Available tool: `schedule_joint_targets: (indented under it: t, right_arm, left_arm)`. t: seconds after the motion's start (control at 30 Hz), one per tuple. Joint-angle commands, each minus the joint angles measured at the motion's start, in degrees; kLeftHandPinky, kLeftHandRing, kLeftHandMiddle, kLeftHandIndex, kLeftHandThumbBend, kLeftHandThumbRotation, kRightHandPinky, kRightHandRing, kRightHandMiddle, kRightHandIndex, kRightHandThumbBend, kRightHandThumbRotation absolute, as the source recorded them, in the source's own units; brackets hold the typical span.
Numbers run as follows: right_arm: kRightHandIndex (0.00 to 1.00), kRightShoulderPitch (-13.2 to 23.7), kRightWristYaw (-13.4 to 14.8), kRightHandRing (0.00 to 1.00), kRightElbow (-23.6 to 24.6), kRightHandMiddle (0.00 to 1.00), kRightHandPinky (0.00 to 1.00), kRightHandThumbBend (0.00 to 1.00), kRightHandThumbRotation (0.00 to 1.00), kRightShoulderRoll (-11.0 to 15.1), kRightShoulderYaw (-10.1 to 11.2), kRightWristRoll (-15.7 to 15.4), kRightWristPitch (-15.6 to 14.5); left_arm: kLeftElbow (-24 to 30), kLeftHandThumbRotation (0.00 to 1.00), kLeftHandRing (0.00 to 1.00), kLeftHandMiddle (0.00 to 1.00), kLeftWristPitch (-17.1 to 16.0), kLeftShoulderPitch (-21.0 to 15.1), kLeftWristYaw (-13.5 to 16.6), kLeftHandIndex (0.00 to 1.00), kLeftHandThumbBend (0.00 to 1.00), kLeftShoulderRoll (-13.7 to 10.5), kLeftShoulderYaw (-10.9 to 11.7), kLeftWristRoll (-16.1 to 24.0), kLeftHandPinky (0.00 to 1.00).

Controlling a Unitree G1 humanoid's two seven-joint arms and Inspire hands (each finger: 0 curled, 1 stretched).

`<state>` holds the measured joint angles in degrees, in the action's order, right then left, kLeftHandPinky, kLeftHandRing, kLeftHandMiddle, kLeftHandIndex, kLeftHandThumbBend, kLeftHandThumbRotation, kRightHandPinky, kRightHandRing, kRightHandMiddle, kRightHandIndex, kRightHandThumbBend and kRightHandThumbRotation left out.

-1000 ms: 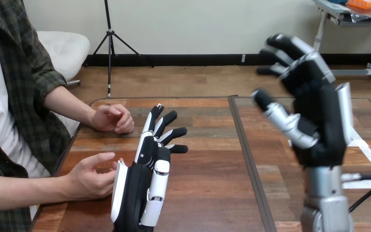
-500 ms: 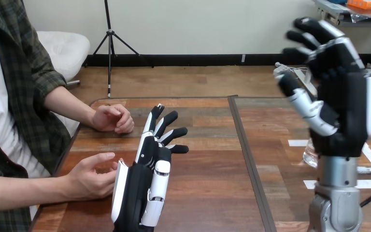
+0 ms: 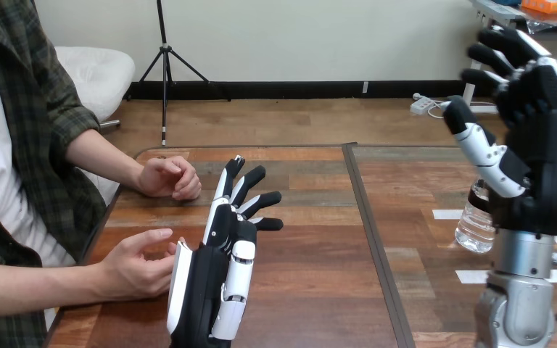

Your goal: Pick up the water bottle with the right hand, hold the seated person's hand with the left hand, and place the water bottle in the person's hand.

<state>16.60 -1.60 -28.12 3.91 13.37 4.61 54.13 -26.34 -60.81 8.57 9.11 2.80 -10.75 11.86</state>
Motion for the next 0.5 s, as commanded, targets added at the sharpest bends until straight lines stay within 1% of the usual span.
schedule_joint_targets:
  t: [0.0,0.13,0.23,0.3,0.47]
  right_arm:
    - [0.73,5.8,3.3,0.77,-1.0,0.78,0.68,0.74,0.25,2.2,1.7,-2.9,-0.6]
    - [0.73,6.5,6.1,0.78,-1.8,0.78,0.69,0.73,0.25,3.3,2.3,-5.1,-1.3]
    - [0.74,6.8,7.6,0.79,-2.4,0.79,0.71,0.72,0.24,4.0,2.5,-6.2,-1.9]
    - [0.74,7.0,8.2,0.8,-2.7,0.79,0.72,0.71,0.23,4.4,2.6,-6.5,-2.3]
    - [0.75,7.6,9.0,0.82,-3.5,0.81,0.76,0.7,0.19,5.4,2.7,-6.1,-3.4]
  left_arm:
    - [-0.7,1.0,0.8,0.9,-0.8,-2.5,0.4,0.97,0.16,2.5,-0.2,0.3,0.66]
    - [-1.0,1.0,0.79,0.9,-1.1,-2.6,0.7,0.97,0.16,2.5,-0.1,0.6,0.65]
    - [-1.1,1.0,0.79,0.89,-1.2,-2.6,0.9,0.97,0.16,2.5,-0.1,1.0,0.65]
    - [-1.2,1.0,0.79,0.89,-1.2,-2.6,1.1,0.97,0.16,2.5,-0.1,1.2,0.65]
    - [-1.4,1.0,0.78,0.89,-1.3,-2.7,1.3,0.97,0.16,2.6,-0.1,1.3,0.64]
